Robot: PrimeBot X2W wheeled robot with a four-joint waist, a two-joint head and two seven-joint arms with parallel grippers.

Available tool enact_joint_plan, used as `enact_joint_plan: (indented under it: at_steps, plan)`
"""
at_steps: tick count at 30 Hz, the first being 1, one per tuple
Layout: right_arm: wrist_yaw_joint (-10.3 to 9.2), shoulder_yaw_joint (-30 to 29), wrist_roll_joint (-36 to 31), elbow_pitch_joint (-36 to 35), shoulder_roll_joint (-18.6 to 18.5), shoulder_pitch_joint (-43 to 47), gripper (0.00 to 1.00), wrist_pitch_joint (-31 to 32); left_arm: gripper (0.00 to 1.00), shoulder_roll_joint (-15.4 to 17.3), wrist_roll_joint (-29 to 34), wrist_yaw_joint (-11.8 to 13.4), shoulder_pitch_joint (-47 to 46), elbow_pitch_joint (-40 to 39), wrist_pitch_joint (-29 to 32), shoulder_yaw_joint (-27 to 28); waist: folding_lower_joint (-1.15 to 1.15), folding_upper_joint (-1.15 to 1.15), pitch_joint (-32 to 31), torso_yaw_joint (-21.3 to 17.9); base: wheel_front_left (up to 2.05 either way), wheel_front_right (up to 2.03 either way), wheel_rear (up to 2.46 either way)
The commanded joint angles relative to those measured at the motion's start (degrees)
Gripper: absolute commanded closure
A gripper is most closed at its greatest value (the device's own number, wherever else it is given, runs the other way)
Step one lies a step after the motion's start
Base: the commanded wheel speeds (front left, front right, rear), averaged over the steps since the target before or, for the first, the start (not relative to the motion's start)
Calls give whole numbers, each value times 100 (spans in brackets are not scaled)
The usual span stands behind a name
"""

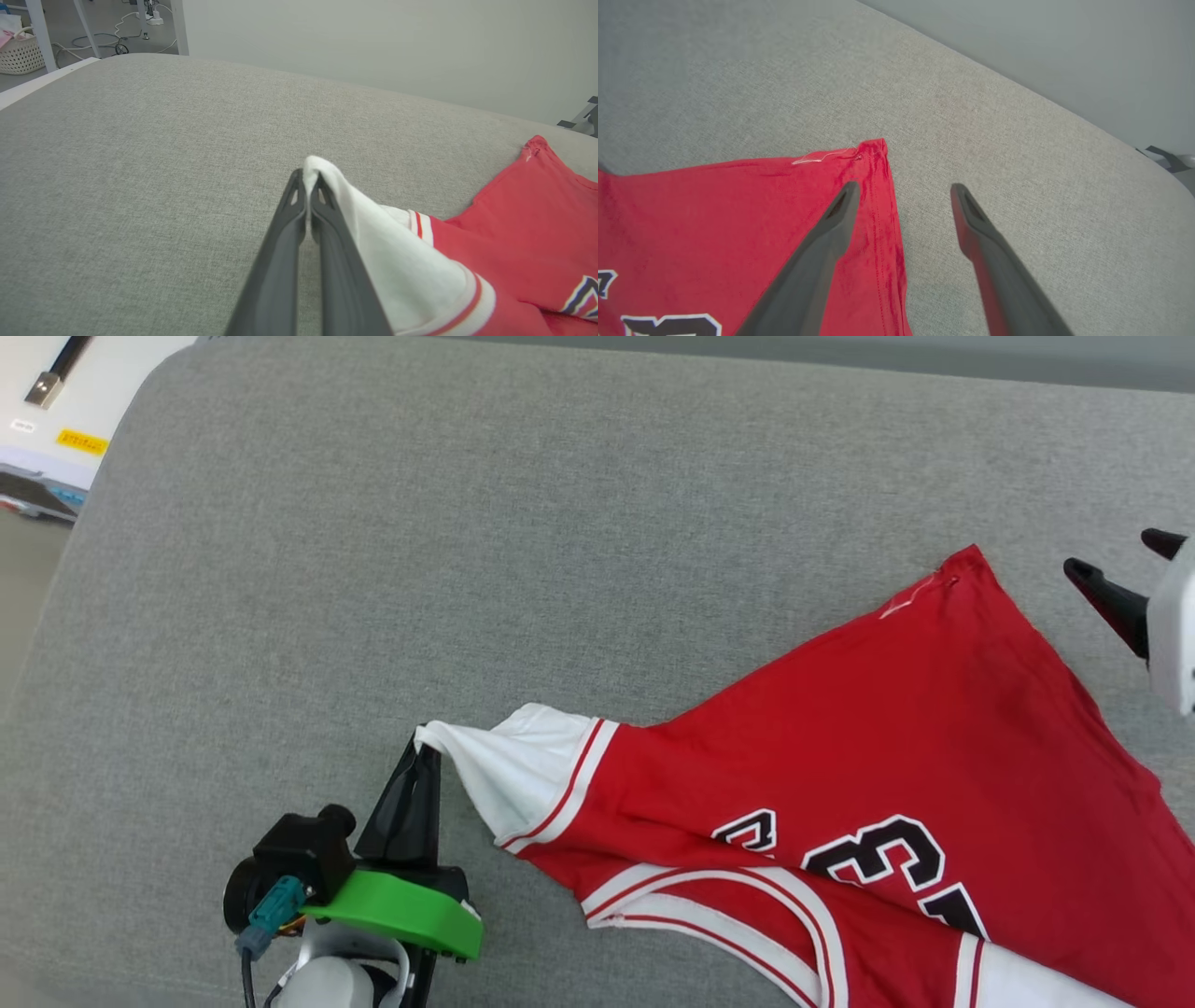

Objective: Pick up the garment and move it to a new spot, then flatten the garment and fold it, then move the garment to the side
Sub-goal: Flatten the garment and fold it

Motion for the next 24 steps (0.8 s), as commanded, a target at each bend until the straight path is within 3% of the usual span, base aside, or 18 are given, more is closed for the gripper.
enact_joint_plan:
  at_steps: [1,8,17,23,24]
  plan:
    - [-3,174,71,161,-12,-217,0,158,100,-37,56,-41,-124,24,-26,-7,0,0,243,221,0,0,0]
    - [-3,1121,68,1119,-90,-1153,0,681,100,-176,111,-114,-383,63,-38,-87,0,0,551,451,0,0,0]
    - [-3,1726,131,2449,141,-1565,0,386,100,-311,186,-207,-534,12,-39,-107,0,0,797,620,0,0,0]
    - [-3,2284,321,2837,53,-1436,0,220,100,-353,226,-249,-570,33,-40,-67,0,0,830,627,0,0,0]
    - [-3,2349,365,2864,40,-1435,30,201,100,-357,233,-254,-568,41,-40,-58,0,0,825,617,0,0,0]
